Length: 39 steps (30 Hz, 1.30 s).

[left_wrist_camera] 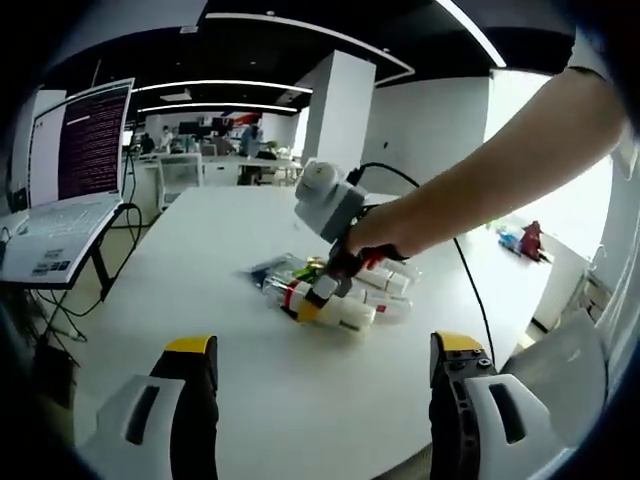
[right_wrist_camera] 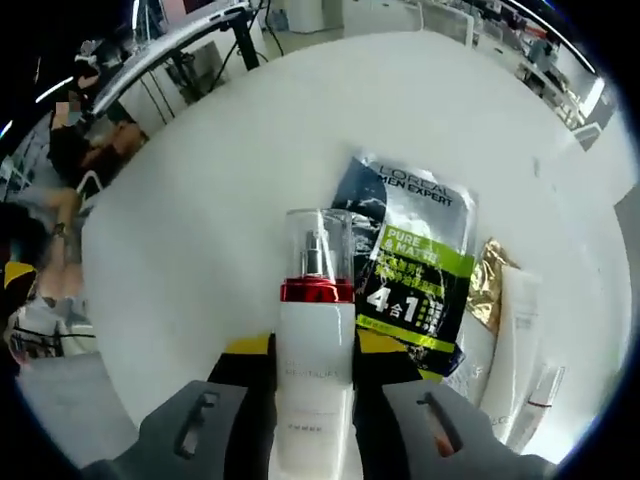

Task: Arrange the skincare products in the storage area until every visible bottle or jar stands upright without overlapping.

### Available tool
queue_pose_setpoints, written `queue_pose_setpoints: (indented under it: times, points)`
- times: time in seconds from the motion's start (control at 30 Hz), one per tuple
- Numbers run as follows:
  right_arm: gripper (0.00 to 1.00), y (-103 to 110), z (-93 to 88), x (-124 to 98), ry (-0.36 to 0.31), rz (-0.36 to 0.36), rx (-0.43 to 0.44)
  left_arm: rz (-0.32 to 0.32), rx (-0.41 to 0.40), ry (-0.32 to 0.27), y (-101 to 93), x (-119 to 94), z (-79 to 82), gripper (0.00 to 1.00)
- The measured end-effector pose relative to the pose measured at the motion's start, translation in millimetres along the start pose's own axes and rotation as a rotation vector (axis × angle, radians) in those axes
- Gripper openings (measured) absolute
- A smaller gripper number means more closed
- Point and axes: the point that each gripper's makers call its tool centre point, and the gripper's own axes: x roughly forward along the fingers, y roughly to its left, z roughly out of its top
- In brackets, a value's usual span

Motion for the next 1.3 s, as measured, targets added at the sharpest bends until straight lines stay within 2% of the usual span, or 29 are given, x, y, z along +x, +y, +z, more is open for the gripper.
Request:
queue_pose_setpoints:
  times: [0.2,0.37,0.43,0.47,0.53,0.67,0.7,0.73,0.8,0.93,1.0,1.1,1.3]
  points:
    - [0.27,8.6,-0.5,-14.5,-0.079,0.015,-0.013,-0.001,-0.013,-0.021,0.8,-1.5,3.4,0.79]
    - [0.27,14.8,0.5,-33.6,-0.168,0.044,0.021,-0.01,-0.017,-0.026,-2.5,-1.8,6.0,0.8]
    - [0.26,14.3,-1.4,-39.3,-0.195,0.038,0.028,-0.015,-0.011,-0.03,-4.3,-1.8,7.0,0.8]
    - [0.26,23.0,-7.5,-50.9,-0.21,0.033,0.017,-0.015,-0.009,-0.03,-4.4,-1.8,7.0,0.8]
    - [0.26,27.6,-13.0,-58.1,-0.225,0.033,0.016,-0.02,-0.011,-0.031,-5.4,-1.8,7.4,0.8]
    - [0.26,26.2,-14.4,-62.1,-0.294,0.06,0.082,-0.025,-0.018,-0.038,-6.1,-2.0,8.3,0.79]
    - [0.26,26.5,-15.2,-64.2,-0.305,0.063,0.082,-0.026,-0.018,-0.039,-6.3,-2.2,8.8,0.79]
    - [0.26,34.8,-19.9,-76.4,-0.328,0.067,0.08,-0.025,-0.018,-0.038,-6.1,-2.2,9.1,0.79]
    - [0.26,30.9,-18.7,-77.5,-0.354,0.062,0.081,-0.024,-0.018,-0.041,-5.8,-2.5,10.4,0.79]
    - [0.26,43.4,-23.7,-97.8,-0.402,0.059,0.059,-0.032,-0.056,-0.042,-6.3,-3.9,13.7,0.78]
    - [0.27,47.2,-19.8,-106.8,-0.454,0.055,0.026,-0.042,-0.124,-0.07,-8.2,-6.5,21.9,0.79]
    - [0.27,55.7,-19.5,-122.4,-0.508,0.06,0.024,-0.056,-0.149,-0.1,-16.2,-11.9,36.6,0.79]
    - [0.27,74.9,-20.5,-146.2,-0.565,0.057,-0.027,-0.113,-0.21,-0.166,-35.8,-16.6,70.3,0.77]
